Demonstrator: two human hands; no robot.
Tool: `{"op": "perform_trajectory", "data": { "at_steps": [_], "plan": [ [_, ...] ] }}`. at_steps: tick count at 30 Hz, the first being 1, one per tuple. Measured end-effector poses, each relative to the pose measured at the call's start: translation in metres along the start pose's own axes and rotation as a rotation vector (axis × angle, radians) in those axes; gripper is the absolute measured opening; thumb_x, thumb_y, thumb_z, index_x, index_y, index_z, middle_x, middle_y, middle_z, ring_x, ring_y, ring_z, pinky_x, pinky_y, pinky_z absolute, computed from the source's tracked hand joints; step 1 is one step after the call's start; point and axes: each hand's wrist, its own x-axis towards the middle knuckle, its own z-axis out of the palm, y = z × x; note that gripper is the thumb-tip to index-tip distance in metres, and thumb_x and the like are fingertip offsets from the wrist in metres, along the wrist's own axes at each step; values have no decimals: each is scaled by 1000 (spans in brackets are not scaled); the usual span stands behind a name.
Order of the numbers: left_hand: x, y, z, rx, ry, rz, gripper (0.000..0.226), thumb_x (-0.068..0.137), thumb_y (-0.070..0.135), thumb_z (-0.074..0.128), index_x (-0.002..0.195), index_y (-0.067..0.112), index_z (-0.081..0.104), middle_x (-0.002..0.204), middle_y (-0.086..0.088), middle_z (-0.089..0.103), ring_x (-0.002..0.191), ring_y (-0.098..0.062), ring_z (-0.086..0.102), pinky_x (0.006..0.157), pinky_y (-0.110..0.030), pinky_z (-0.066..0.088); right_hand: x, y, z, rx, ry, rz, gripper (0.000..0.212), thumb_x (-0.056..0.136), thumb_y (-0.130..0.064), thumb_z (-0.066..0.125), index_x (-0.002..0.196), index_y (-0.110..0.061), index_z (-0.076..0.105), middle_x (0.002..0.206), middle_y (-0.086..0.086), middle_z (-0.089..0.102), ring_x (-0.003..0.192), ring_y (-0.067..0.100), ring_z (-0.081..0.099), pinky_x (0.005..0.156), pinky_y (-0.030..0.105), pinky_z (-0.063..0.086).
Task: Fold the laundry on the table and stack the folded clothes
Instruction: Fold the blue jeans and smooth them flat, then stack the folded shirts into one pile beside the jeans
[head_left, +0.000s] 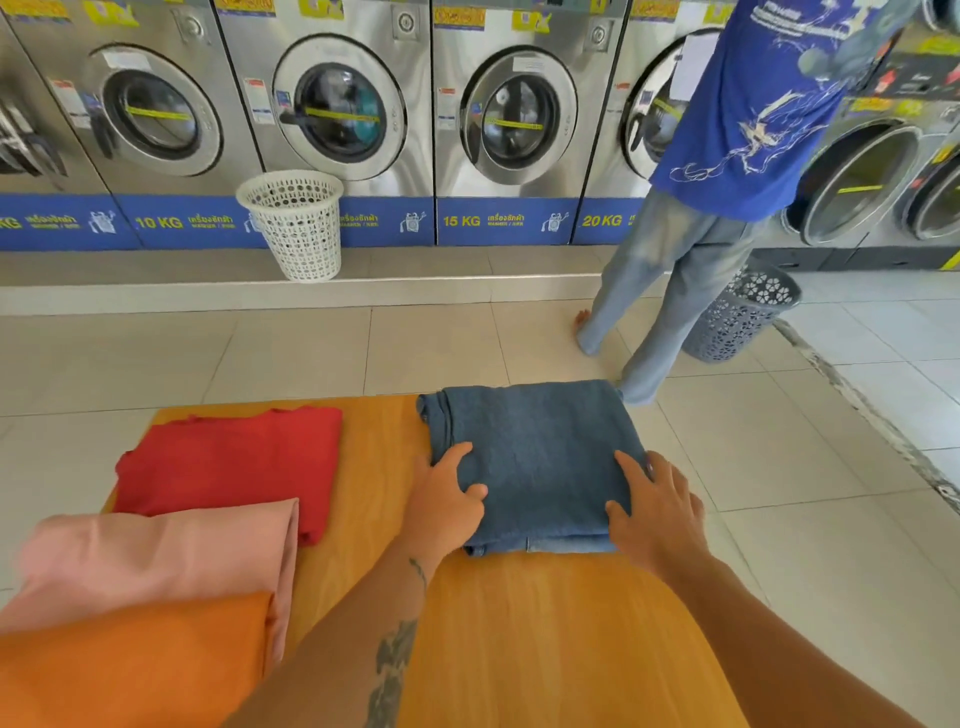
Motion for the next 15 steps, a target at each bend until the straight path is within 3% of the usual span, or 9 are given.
{"op": "perform_trajectory", "data": {
  "at_steps": [3, 7, 9, 15],
  "plan": [
    [-17, 2, -22, 107, 52, 28, 47, 97, 24, 54, 142, 29, 44, 140, 2, 33, 96, -13, 52, 74, -20, 46, -32, -5, -1, 45, 12, -65, 65, 92, -35, 49, 151, -31, 24, 159, 3, 19, 146, 27, 19, 117, 48, 22],
    [-60, 6, -48, 124, 127, 60, 30, 99, 28, 43, 124, 27, 61, 120, 9, 58, 103, -13, 59, 80, -27, 49, -69, -23, -15, 254, -61, -178, 66, 91, -26, 54, 151, -29, 27, 156, 1, 26, 141, 26, 31, 111, 45, 36],
    [-96, 7, -59, 55, 179, 37, 20, 101, 30, 46, 112, 32, 63, 105, 14, 61, 96, -10, 61, 69, -22, 46, -85, -32, -25, 357, -114, -253, 67, 90, -20, 54, 151, -26, 28, 152, -2, 31, 136, 23, 37, 106, 43, 42],
    [-198, -13, -90, -83, 291, 24, 20, 95, 16, 58, 101, 32, 68, 95, 6, 68, 78, -9, 64, 56, -12, 43, -130, -64, -43, 419, -225, -417, 59, 95, -19, 54, 149, -24, 31, 148, 1, 36, 135, 20, 38, 106, 31, 36]
  ]
}}
